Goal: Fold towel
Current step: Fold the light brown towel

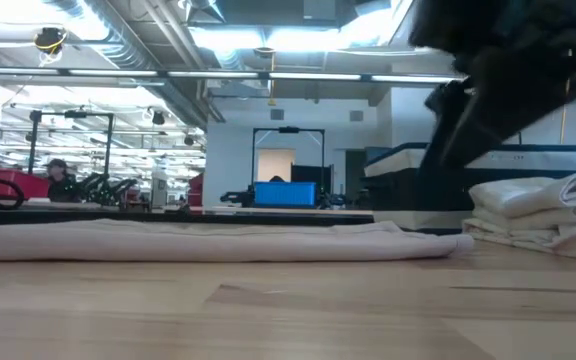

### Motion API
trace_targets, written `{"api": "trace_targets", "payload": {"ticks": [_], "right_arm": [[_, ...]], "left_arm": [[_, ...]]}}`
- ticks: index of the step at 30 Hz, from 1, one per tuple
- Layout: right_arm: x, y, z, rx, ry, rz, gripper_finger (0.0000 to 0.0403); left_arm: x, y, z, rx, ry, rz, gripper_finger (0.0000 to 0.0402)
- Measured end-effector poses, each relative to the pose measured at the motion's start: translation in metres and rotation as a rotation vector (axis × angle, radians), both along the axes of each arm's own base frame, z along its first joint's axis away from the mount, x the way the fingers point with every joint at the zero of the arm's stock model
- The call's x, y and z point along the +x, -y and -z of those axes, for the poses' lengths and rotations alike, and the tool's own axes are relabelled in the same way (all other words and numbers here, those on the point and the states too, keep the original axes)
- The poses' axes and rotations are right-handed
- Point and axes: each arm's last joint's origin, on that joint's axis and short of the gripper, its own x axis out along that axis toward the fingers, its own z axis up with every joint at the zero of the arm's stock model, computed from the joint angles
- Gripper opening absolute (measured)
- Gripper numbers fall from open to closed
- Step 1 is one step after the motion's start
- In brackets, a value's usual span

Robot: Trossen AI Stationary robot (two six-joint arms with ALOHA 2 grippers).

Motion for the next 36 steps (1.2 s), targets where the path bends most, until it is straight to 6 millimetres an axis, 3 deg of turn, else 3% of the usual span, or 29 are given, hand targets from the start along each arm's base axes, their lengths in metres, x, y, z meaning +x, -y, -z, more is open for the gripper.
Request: {"api": "trace_targets", "payload": {"ticks": [5, 10, 17, 22, 27, 36], "right_arm": [[0.010, 0.024, 0.001, 0.201, -0.058, 0.165, 0.0237], [0.016, 0.034, 0.001, 0.267, -0.058, 0.176, 0.0238], [0.028, 0.013, 0.002, 0.095, 0.112, -0.115, 0.0237], [0.040, -0.002, 0.029, -0.039, 0.154, -0.269, 0.0237], [0.044, 0.000, 0.057, -0.139, 0.093, -0.228, 0.0237], [0.047, 0.002, 0.069, -0.274, 0.087, -0.172, 0.0237]], "left_arm": [[0.006, -0.014, -0.012, 0.167, 0.247, -0.121, 0.0159], [0.011, -0.014, -0.005, 0.190, 0.214, -0.132, 0.0159], [-0.005, 0.002, -0.002, 0.028, 0.077, -0.126, 0.0159], [-0.017, 0.020, 0.013, 0.022, 0.009, -0.174, 0.0159], [-0.025, 0.034, 0.035, 0.049, -0.089, -0.235, 0.0159], [-0.029, 0.032, 0.067, 0.249, -0.199, -0.321, 0.0159]]}}
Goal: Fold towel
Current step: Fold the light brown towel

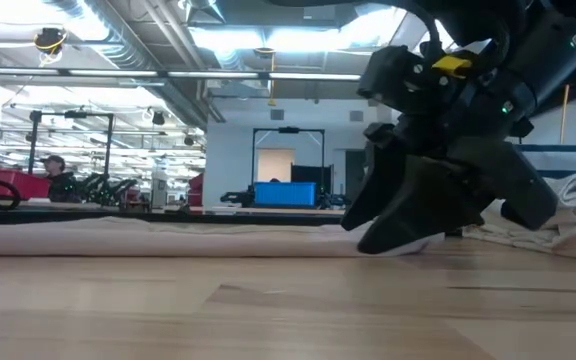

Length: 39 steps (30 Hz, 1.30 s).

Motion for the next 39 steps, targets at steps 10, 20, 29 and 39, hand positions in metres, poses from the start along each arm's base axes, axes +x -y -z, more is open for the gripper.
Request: {"api": "trace_targets", "payload": {"ticks": [10, 20, 29, 39], "right_arm": [[-0.005, 0.001, 0.004, 0.072, -0.069, 0.046, 0.0236], [-0.009, 0.003, -0.016, 0.136, -0.028, 0.089, 0.0236], [0.005, 0.006, -0.026, 0.118, 0.165, 0.148, 0.0237], [0.016, 0.020, 0.009, 0.104, 0.099, 0.200, 0.0236]], "left_arm": [[-0.018, -0.024, 0.000, 0.232, -0.270, -0.066, 0.0159], [-0.006, -0.008, -0.030, 0.211, -0.041, -0.026, 0.0159], [-0.009, -0.005, -0.013, 0.254, 0.151, -0.154, 0.0159], [-0.011, -0.013, 0.014, 0.368, 0.094, -0.171, 0.0159]]}}
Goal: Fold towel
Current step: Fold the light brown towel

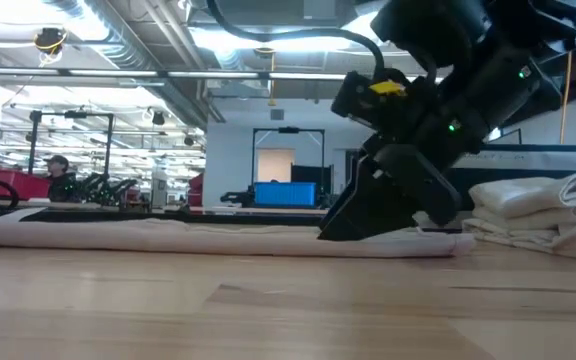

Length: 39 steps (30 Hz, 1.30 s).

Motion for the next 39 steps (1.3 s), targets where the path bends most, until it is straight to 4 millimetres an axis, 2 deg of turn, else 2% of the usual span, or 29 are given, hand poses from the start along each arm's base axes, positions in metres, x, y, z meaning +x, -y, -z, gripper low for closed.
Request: {"api": "trace_targets", "payload": {"ticks": [7, 13, 17, 21, 24, 28, 34, 39], "right_arm": [[-0.004, -0.007, 0.001, 0.112, -0.063, -0.090, 0.0236], [-0.009, -0.017, 0.003, 0.122, -0.101, -0.147, 0.0236], [-0.010, -0.017, 0.003, 0.134, -0.102, -0.140, 0.0236], [-0.009, -0.017, 0.000, 0.131, -0.088, -0.136, 0.0236], [-0.008, -0.017, -0.002, 0.113, -0.068, -0.140, 0.0236], [-0.006, -0.017, -0.003, 0.080, -0.039, -0.156, 0.0236], [-0.006, -0.017, -0.003, 0.067, -0.037, -0.156, 0.0236], [-0.006, -0.016, -0.003, 0.057, -0.031, -0.150, 0.0236]], "left_arm": [[-0.011, -0.013, 0.004, 0.159, -0.240, -0.060, 0.0159], [-0.020, -0.024, -0.014, 0.336, -0.307, -0.158, 0.0159], [-0.016, -0.009, -0.020, 0.226, -0.235, -0.086, 0.0159], [-0.019, 0.014, -0.023, -0.049, 0.022, -0.084, 0.0159], [-0.027, 0.021, -0.018, -0.139, 0.154, -0.124, 0.0159], [-0.023, 0.013, -0.002, -0.129, 0.157, -0.117, 0.0159], [-0.021, -0.005, 0.004, -0.042, 0.195, -0.140, 0.0159], [-0.022, -0.012, 0.016, -0.048, 0.235, -0.129, 0.0159]]}}
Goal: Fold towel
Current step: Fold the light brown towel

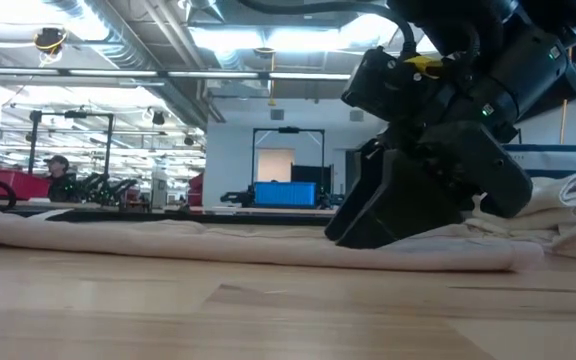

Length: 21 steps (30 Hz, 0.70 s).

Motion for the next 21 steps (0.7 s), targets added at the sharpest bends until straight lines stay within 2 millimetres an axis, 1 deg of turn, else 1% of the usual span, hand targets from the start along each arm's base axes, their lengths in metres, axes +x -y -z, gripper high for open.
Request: {"api": "trace_targets", "payload": {"ticks": [6, 8, 11, 16, 17, 18, 21], "right_arm": [[0.000, 0.000, 0.000, -0.006, 0.004, 0.005, 0.0236], [0.000, 0.000, 0.000, -0.007, 0.004, 0.004, 0.0237], [0.000, 0.000, 0.000, -0.010, 0.004, 0.002, 0.0237], [0.000, -0.001, 0.000, -0.017, 0.001, -0.026, 0.0236], [0.000, -0.001, 0.000, -0.008, -0.002, -0.036, 0.0236], [0.000, -0.001, 0.000, 0.006, -0.007, -0.048, 0.0236], [0.000, -0.002, 0.000, 0.038, -0.020, -0.077, 0.0236]], "left_arm": [[0.002, -0.006, 0.002, 0.036, 0.022, 0.014, 0.0159], [0.003, -0.006, 0.003, 0.057, 0.029, 0.040, 0.0152], [0.003, -0.007, 0.003, 0.073, 0.029, 0.061, 0.0119], [0.003, -0.008, 0.003, 0.124, -0.008, 0.145, 0.0020], [0.003, -0.009, 0.003, 0.142, -0.035, 0.165, 0.0011], [0.003, -0.010, 0.002, 0.160, -0.080, 0.175, 0.0010], [0.002, -0.015, -0.008, 0.234, -0.286, 0.174, 0.0009]]}}
